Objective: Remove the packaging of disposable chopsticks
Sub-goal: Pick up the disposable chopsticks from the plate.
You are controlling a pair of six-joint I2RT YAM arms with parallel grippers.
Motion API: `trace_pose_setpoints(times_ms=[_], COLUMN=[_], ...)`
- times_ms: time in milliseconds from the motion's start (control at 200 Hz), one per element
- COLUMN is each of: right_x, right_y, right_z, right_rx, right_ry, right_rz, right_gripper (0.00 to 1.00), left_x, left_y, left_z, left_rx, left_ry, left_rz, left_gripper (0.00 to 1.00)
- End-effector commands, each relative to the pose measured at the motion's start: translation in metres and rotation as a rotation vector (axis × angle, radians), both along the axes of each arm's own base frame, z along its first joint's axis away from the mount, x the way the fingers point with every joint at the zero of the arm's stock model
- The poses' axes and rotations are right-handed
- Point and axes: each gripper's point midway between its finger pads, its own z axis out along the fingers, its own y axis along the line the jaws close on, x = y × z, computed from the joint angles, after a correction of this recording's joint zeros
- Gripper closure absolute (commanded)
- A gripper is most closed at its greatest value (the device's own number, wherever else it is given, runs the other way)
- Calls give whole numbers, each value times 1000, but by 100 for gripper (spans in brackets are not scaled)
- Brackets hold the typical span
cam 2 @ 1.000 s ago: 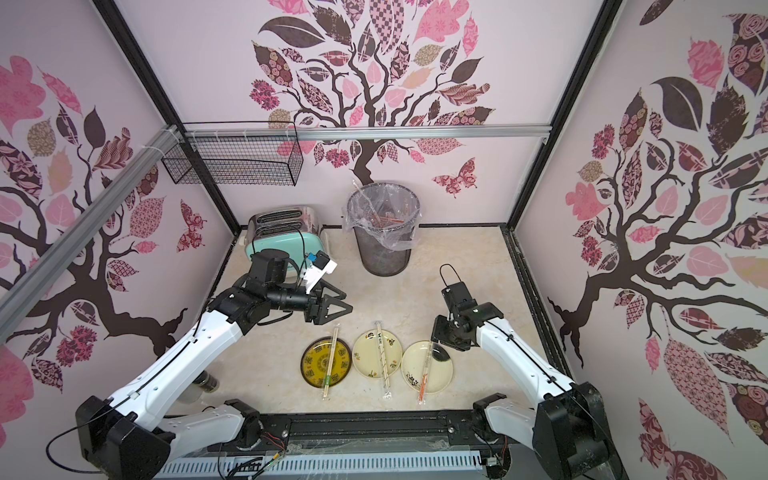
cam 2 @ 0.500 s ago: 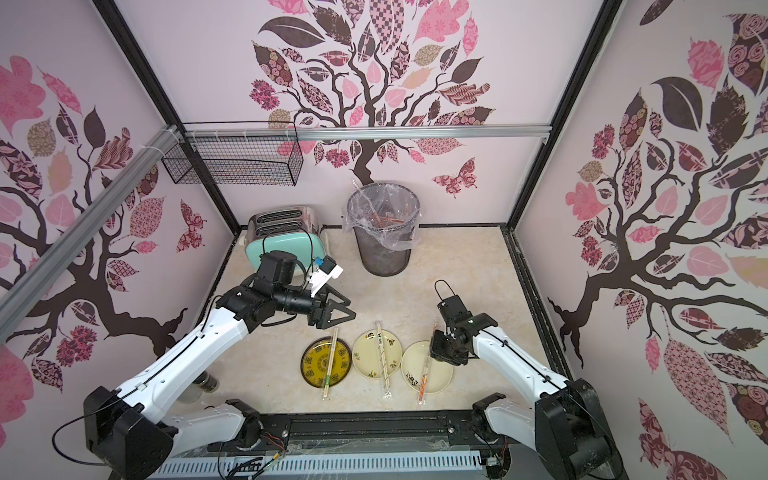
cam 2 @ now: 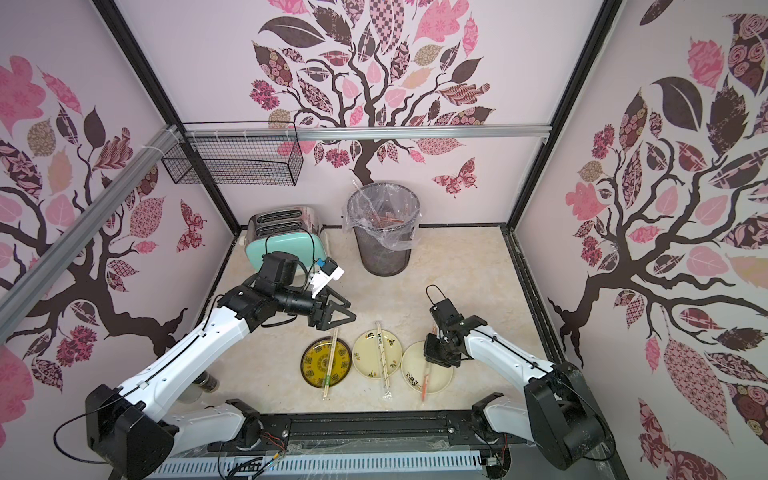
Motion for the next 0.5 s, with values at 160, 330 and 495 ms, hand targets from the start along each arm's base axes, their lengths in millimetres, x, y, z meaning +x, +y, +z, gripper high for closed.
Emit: trace_pose_setpoints(times_ms=[160, 330, 495], right_x=[-2, 3, 13], right_y=[3, 1, 1], right_z=[-10, 1, 20], right_rx=[8, -1, 1], right_ry=[10, -27, -90], right_rz=[-2, -9, -12], right_gripper=[79, 90, 96], left_x=[1, 1, -1], left_y=[-1, -2, -2], left_z=[6, 3, 5], left_rx=[-2, 6, -1], left_ry=[-17, 0, 0], left_rz=[-10, -9, -20], left_gripper=[26, 26, 25])
